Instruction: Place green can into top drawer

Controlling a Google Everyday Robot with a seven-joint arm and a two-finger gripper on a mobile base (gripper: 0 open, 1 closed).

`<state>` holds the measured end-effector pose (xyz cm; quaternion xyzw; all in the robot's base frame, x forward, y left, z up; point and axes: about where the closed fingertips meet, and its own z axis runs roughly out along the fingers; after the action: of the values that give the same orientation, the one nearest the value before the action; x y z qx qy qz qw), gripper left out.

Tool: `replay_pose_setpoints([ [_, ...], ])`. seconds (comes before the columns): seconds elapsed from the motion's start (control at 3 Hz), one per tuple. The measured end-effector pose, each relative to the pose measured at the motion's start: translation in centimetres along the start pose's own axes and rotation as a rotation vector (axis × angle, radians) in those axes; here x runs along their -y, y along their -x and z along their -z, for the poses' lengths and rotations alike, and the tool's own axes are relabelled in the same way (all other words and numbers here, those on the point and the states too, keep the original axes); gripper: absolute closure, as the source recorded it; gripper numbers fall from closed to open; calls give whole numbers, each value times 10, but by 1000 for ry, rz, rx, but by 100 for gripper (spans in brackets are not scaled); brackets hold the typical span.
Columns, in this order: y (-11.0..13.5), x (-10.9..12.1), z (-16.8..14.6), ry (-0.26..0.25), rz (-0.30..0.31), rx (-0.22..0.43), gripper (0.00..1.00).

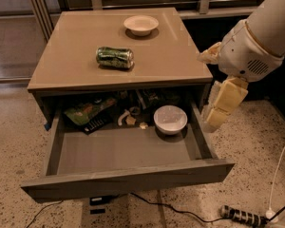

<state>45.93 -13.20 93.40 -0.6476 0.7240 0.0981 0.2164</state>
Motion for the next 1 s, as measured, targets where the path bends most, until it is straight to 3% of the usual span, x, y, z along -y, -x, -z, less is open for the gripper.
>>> replay_pose_setpoints([
  [0.33,5,51,4,-22,-19,-7,0],
  [0.67,6,51,3,-19,-18,-6,0],
  [1.0,23,106,12,-61,-23,5,0],
])
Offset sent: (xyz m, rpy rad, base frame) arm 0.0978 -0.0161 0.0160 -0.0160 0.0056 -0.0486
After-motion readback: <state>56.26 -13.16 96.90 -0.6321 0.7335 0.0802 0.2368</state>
